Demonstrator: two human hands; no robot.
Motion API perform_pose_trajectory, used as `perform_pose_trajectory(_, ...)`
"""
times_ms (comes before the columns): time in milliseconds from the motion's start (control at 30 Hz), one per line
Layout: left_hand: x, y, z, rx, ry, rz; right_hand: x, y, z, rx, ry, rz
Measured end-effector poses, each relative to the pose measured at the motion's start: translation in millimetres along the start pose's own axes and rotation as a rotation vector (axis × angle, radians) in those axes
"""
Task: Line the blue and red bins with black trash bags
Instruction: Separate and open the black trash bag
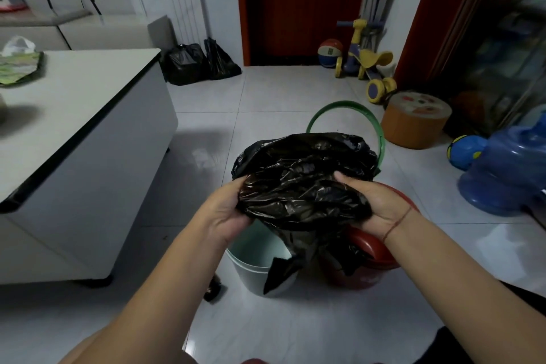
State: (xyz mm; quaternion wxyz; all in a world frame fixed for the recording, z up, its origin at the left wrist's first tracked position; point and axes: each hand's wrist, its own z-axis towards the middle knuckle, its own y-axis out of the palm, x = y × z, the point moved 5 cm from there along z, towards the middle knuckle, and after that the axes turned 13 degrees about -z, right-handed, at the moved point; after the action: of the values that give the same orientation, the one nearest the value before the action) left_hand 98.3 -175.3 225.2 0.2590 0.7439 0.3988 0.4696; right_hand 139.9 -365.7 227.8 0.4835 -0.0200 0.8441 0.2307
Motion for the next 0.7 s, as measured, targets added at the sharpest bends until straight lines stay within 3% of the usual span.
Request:
perform_pose_trajectory(233, 37.5, -22.7, 4.5, 0.069, 0.132, 0.06, -18.6, -36.3, 6.8, 0.34, -0.06, -0.059)
perform_pose_trajectory(367, 42.9, -24.5, 2.7, -0.047, 0.191, 0.218, -14.8, -35.7, 9.5, 0.364, -0.054, -0.122)
perform_pose_trajectory(500, 49.7, -23.7, -3.0, -0.076, 0.367, 0.372, -13.8, -24.8, 9.3, 0.215, -0.018, -0.155)
perform_pose_trajectory(633, 56.8, -9.9, -12.8, 0.041, 0.827, 0.979, -16.9, -17.8, 11.0, 0.127, -0.121, -0.169)
perform_pose_trajectory(700, 55.7, -6.5, -16.6, 0.115, 0.942, 1.263, -22.1, -17.8, 10.4, 0.106, -0.258, -0.204)
